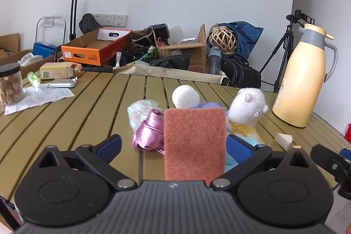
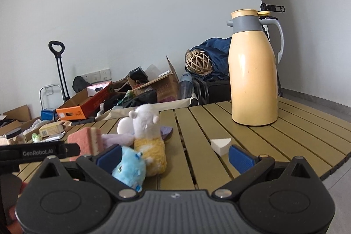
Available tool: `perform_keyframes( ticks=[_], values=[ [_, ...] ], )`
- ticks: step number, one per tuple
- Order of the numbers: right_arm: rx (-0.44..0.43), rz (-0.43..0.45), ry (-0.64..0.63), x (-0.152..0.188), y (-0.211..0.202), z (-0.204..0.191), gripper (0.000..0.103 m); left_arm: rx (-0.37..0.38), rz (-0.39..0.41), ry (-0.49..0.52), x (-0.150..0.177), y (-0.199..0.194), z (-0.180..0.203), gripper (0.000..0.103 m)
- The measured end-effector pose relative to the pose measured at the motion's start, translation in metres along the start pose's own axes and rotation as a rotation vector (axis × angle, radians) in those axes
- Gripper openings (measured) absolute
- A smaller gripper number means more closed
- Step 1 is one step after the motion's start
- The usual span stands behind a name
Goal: Collect trash
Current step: 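Move the left gripper to the pink pad while the right gripper approaches the blue plush, then close the left gripper on the pink pad while the right gripper grasps the blue plush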
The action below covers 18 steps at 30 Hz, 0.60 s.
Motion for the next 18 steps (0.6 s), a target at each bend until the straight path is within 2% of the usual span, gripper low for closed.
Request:
perform_keyframes(
  ticks=[4,10,18],
  values=[
    [-0.003,0.028,-0.01,-0.003,0.012,0.002,0.103,0.006,0.002,-0.002,0.001,0.005,0.009,0.103],
    [0.005,-0.041,0.028,0.019,0.025,0.01,0.103,0.007,-0.008,0.018,0.006,0.015,0.018,0.103],
    [0.017,-0.064,0.026,0.028,0.027,0.013,0.103,-0.011,-0.024,0.003,0.011,0.028,0.019,0.103]
  ],
)
Point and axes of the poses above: each gripper's, at about its wrist camera, not at the fingertips, and y roughly the way its jaws point, z to its right, x to its underside, the point moved 9 cm from there along y, roughly the way its jaws point, and after that the axes turned 5 degrees about -y, right-handed, at the moved point
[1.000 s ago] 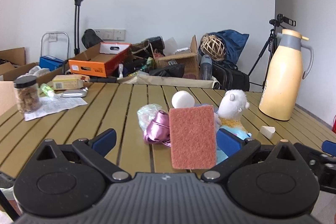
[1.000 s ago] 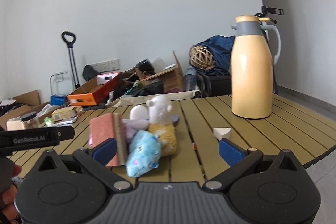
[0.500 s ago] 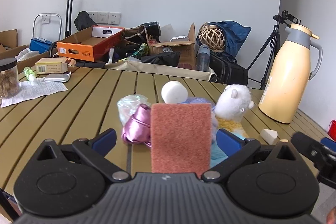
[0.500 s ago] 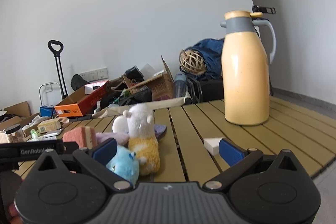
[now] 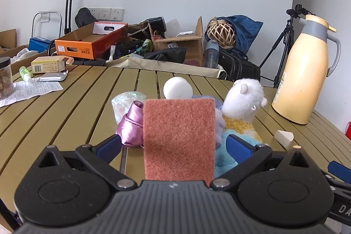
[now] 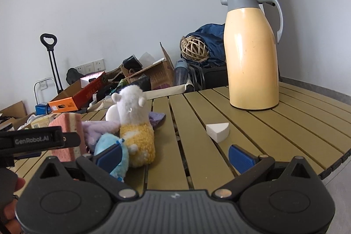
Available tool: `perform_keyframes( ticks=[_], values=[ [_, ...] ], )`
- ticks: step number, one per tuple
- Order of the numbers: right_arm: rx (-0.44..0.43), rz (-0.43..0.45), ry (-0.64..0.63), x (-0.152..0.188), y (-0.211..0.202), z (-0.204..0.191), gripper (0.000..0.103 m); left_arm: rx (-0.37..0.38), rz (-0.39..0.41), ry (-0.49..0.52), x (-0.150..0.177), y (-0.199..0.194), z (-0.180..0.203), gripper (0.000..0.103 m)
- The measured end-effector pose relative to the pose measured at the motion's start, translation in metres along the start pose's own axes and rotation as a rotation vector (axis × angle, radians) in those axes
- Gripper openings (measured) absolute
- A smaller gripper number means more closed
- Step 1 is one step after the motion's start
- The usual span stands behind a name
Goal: Collect trash
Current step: 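Close the left gripper on the pink pad while the right gripper grasps the blue plush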
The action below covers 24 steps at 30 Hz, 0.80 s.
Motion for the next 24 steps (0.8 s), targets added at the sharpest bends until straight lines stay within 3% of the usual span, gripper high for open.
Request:
perform_keyframes(
  ticks=[9,11,15,24],
  values=[
    [-0.006,-0.016,0.005,0.003,0.001,0.002,0.103,-0.007,-0.032,0.012,0.009,0.011,0.0,0.102],
    [-0.007,-0.019,0.006,0.004,0.001,0.001,0.103,0.0,-0.039,0.016,0.011,0.011,0.001,0.097],
    [-0.011,-0.025,0.003,0.006,0.002,-0.002,0.103,0.017,-0.071,0.019,0.016,0.015,0.003,0.073],
    [-0.018,-0.028,-0.001,0.008,0.002,-0.006,0.103,0.029,-0.02,0.037,0.011,0.0,0.004,0.072]
  ],
)
Point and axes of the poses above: each gripper's, at about its wrist camera, not at the fingertips, and y roughly the way its jaws point, z to its right, x to its underside, the point moved 9 cm from there along y, roughly the way its jaws point, and after that the axes turned 5 degrees about -y, right-handed, at the moved point
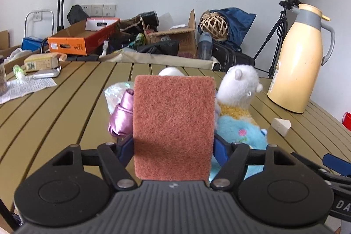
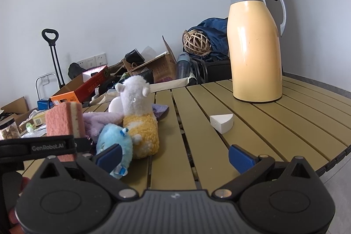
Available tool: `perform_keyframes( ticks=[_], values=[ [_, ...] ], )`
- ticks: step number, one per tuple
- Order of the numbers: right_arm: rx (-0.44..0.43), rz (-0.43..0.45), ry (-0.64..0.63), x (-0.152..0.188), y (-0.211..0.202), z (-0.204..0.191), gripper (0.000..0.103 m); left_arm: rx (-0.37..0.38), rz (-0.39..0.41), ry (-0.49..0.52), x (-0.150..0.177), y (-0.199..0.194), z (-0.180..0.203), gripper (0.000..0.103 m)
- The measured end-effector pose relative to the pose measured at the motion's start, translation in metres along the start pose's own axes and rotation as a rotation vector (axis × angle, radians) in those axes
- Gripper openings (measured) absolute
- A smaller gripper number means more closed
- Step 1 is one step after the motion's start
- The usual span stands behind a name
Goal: Collect trash
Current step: 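Close the left gripper on the pink pad while the right gripper grasps the blue plush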
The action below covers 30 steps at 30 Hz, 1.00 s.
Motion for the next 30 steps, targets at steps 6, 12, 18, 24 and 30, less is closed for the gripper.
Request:
perform_keyframes(
  ticks=[6,12,18,24,30],
  values=[
    [-0.007,-0.001,0.011,0.001,0.002,-0.005,0.103,-0.01,0.029,0.004,-0.007,-0.012,-0.006,0.072],
    [-0.024,0.002,0.017,0.002,0.005,-0.017,0.103,-0.012,0.054,-0.007,-0.015,-0.027,-0.017,0.072],
    [-0.045,0.02,-0.011,0.001,0.004,-0.036,0.103,-0.026,0.078,-0.004,-0.022,-0.043,-0.03,0.072],
    [-0.061,0.013,-0.041,0.004,0.011,-0.057,0.103,-0.048,0.1,-0.002,-0.026,-0.056,-0.046,0.072],
    [-0.068,0.002,-0.099,0.008,0.021,-0.083,0.103,-0.081,0.088,-0.019,-0.025,-0.059,-0.067,0.072]
  ],
)
Point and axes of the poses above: each gripper's, at about its wrist camera, not at the fingertips, and y roughly the way its jaws point, z to its right, x to its underside, the point moved 9 cm from there along y, roughly the way its jaws point, and after that the axes turned 5 degrees about -y, right-handed, at the moved point
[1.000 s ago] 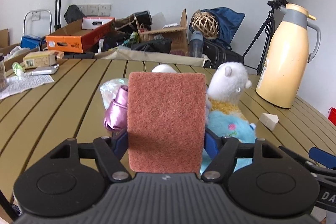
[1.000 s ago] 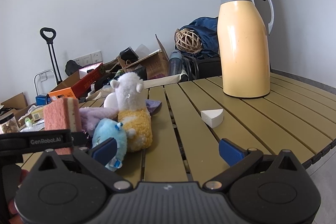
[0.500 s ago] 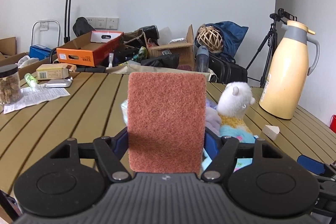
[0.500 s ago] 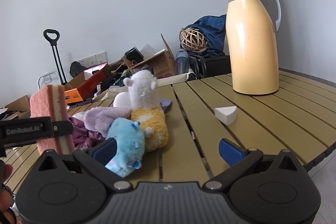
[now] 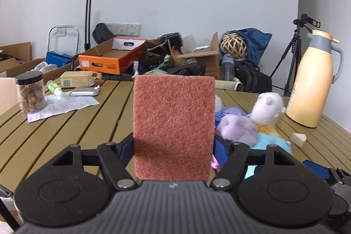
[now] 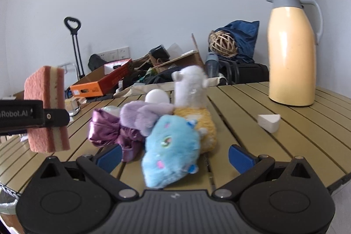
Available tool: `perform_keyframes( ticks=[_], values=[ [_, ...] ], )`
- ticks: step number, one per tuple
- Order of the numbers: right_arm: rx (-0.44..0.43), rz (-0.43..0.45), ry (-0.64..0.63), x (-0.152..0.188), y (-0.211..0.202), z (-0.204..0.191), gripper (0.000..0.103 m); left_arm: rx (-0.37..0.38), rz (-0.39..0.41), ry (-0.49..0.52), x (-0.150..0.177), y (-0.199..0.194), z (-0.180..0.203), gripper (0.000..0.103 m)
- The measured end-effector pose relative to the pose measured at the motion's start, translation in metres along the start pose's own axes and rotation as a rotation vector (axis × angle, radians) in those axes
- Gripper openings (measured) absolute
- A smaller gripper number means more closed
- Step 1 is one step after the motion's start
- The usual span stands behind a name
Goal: Collect trash
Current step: 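Close the left gripper on the pink pad while the right gripper grasps the blue plush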
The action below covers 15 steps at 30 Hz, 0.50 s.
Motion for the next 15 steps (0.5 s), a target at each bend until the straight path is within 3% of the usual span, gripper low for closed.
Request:
perform_keyframes(
  ticks=[9,15],
  values=[
    [0.023,-0.027,0.034,0.005,0.022,-0.007,0.101,-0.033,-0.016,-0.015,0.002,0.0,-0.021,0.072],
    [0.034,-0.044,0.077,0.008,0.033,0.003,0.087,-0.035,-0.013,-0.015,0.002,-0.001,-0.023,0.072]
  ],
)
Point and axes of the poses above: each gripper's, at about its wrist camera, not at the fingertips, and y roughly the way its jaws point, z to its right, x to its underside, the point moved 9 cm from there along y, roughly the way its jaws point, and after that the axes turned 5 degrees about -y, right-handed, at the moved point
